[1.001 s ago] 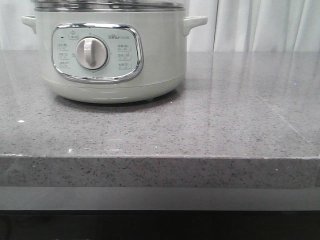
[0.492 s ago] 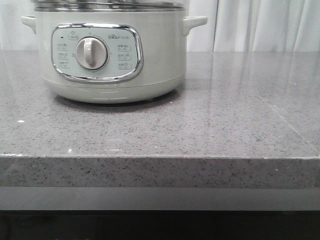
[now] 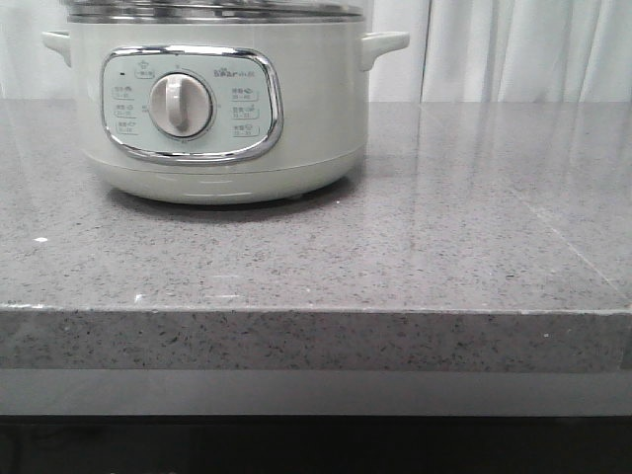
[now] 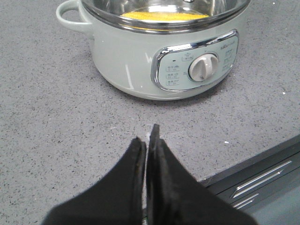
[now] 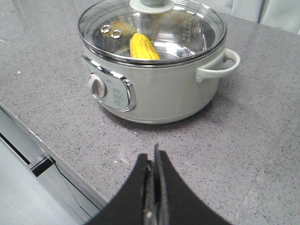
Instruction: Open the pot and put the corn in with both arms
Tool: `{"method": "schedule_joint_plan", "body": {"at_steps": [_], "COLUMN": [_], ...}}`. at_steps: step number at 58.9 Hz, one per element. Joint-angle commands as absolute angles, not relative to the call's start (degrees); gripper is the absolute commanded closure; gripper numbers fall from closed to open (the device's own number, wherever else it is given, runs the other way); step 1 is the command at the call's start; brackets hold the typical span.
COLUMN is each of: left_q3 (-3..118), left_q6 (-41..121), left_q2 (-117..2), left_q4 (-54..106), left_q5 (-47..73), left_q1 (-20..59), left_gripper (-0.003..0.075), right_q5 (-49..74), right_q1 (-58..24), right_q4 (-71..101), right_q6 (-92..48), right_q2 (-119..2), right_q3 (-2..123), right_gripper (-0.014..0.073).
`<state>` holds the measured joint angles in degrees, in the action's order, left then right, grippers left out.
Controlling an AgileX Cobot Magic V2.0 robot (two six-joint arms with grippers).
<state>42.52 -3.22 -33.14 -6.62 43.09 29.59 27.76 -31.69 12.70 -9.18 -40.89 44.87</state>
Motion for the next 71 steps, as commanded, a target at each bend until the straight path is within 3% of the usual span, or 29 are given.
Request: {"method": "schedule_joint_plan", "body": {"at_steps": [1,24,50,71], "left_q3": [43.86,42.53,17.36,-1.38], "left_q6": [-3.2,-3.2,-3.2,-3.2], "left_q2": [-33.21,-32.81,-11.08,-1.32], "left_q4": [-6.92,-6.82,-6.54,-1.02], "left_q5": [38.74,37.39,9.05,-11.8], "left_q1": [29.85,29.64,13.77,9.09], "left_gripper": [0.0741,0.0741,0.0741,0.0741], "right_q5": [23.87,23.87,23.87,23.87], "right_q1": [-31.71,-31.71,-31.71,-31.71], "right_q4": [12.65,12.65,12.65,12.65], "right_q6": [-9.39,-9.39,-9.39,-9.39], "right_q2": [-40.78,-40.78,-40.78,-40.78], "right_q3": [46.25,46.25,46.25,46.25], "right_gripper": [0.0713,0.0713,0.0713,0.0713]}}
